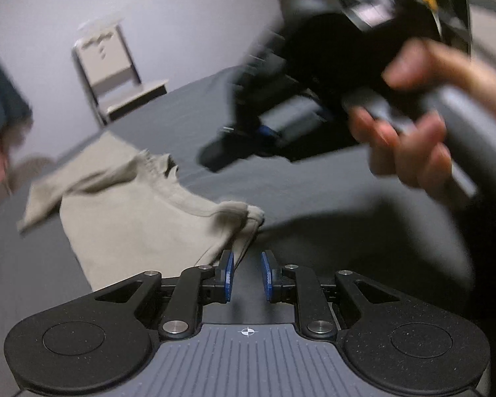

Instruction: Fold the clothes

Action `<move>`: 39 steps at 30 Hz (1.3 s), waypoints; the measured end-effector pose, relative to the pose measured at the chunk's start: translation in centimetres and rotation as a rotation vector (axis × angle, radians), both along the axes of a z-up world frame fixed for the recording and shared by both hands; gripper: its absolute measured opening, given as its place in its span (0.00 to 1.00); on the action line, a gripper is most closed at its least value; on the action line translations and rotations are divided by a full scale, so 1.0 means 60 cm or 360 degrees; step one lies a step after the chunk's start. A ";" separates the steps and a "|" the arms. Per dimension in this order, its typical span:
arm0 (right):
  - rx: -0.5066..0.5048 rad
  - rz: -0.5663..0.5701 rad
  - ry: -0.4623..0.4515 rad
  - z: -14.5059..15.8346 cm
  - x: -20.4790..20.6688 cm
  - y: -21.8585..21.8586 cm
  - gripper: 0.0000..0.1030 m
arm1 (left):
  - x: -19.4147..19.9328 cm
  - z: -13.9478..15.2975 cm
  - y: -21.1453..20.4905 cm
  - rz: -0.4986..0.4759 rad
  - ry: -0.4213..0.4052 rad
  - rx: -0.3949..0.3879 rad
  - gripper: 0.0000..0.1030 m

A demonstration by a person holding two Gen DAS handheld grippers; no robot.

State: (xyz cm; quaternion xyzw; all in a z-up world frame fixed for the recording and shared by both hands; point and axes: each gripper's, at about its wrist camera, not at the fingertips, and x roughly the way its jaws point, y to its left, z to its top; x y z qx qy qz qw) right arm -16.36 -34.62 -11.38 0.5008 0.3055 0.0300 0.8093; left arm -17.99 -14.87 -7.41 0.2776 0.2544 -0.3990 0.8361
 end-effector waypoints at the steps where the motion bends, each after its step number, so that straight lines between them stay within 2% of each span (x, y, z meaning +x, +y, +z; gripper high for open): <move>1: 0.0014 0.0003 -0.0015 0.002 0.001 0.000 0.05 | -0.005 -0.004 -0.013 -0.0019 -0.0048 0.0047 0.17; 3: 0.0041 0.0010 -0.0044 0.006 0.003 0.001 0.05 | -0.004 -0.010 -0.032 -0.0063 -0.0078 0.0072 0.17; 5: 0.0064 0.0016 -0.0068 0.009 0.005 0.002 0.05 | 0.003 -0.017 -0.043 -0.0011 -0.0065 0.0099 0.17; 6: 0.0030 0.0017 -0.0029 0.010 0.004 0.001 0.07 | 0.007 -0.022 -0.044 0.0030 -0.0042 0.0116 0.17; 8: -0.0035 0.0019 0.0050 0.010 0.002 0.001 0.16 | 0.014 -0.026 -0.041 0.0086 -0.0030 0.0109 0.17; 9: -0.0043 0.0029 0.0077 0.008 0.002 0.001 0.23 | 0.016 -0.028 -0.039 0.0109 -0.0022 0.0104 0.17; 18: 0.0033 0.0183 0.0279 -0.034 0.026 0.026 0.24 | 0.008 -0.050 -0.026 0.0177 0.0019 0.0067 0.17; 23: 0.0089 0.0169 0.0164 -0.024 0.025 0.025 0.23 | 0.014 -0.048 -0.031 0.0176 -0.0013 0.0028 0.17; 25: 0.0112 0.0164 0.0118 -0.021 0.025 0.024 0.06 | 0.019 -0.048 -0.039 0.0180 -0.0021 0.0045 0.17; 31: 0.0179 0.0147 -0.0020 -0.009 0.024 0.023 0.06 | 0.045 -0.052 -0.063 0.0301 -0.0064 0.0039 0.17; 34: 0.0210 0.0141 -0.0042 -0.009 0.025 0.021 0.06 | 0.065 -0.065 -0.070 0.0391 -0.0012 0.0096 0.17; 37: 0.0195 0.0125 -0.0014 -0.012 0.026 0.019 0.06 | 0.066 -0.065 -0.060 0.0447 0.0008 0.0075 0.25; 39: 0.0178 0.0115 0.0010 -0.015 0.025 0.017 0.06 | 0.067 -0.064 -0.049 0.0505 0.0022 0.0056 0.40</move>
